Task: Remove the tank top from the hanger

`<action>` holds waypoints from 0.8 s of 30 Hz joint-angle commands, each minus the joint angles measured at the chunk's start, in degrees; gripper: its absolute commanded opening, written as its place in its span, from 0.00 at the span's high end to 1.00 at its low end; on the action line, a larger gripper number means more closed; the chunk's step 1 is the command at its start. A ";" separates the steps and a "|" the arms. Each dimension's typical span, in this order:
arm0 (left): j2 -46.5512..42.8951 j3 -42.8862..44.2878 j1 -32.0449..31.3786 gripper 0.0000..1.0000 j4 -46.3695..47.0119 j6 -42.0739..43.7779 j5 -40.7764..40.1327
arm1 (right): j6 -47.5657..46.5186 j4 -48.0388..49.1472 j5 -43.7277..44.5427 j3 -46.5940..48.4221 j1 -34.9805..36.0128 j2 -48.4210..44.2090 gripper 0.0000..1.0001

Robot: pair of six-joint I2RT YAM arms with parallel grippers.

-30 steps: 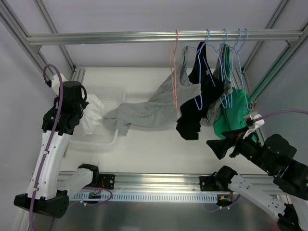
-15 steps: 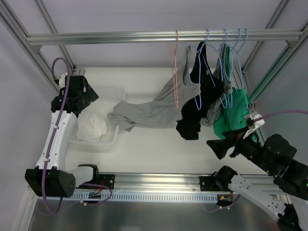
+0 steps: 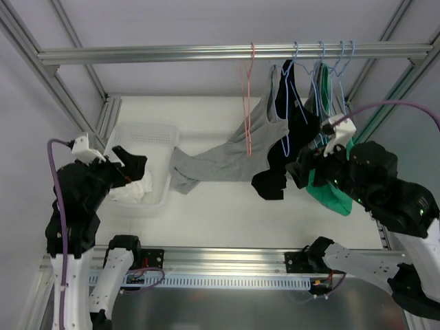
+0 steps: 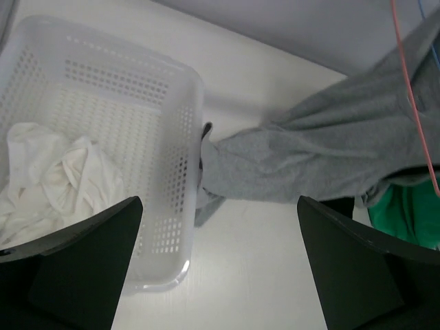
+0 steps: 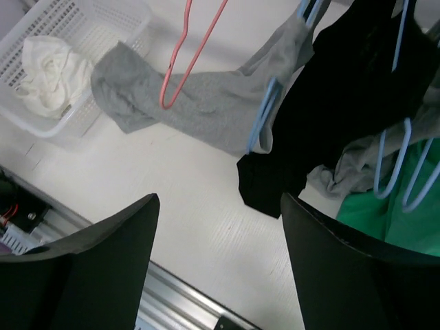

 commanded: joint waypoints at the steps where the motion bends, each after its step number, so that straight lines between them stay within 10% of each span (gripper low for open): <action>1: -10.56 -8.95 0.58 0.01 -0.53 5.57 11.11 | -4.51 0.90 6.30 8.31 -0.11 8.23 0.25; 16: -22.29 -18.21 0.40 0.01 2.02 5.66 15.16 | -11.19 4.32 6.59 26.02 -13.38 34.26 0.44; 24: -23.08 -18.83 -0.48 0.01 2.55 5.31 15.51 | -9.35 13.63 7.29 21.62 -14.62 33.39 0.81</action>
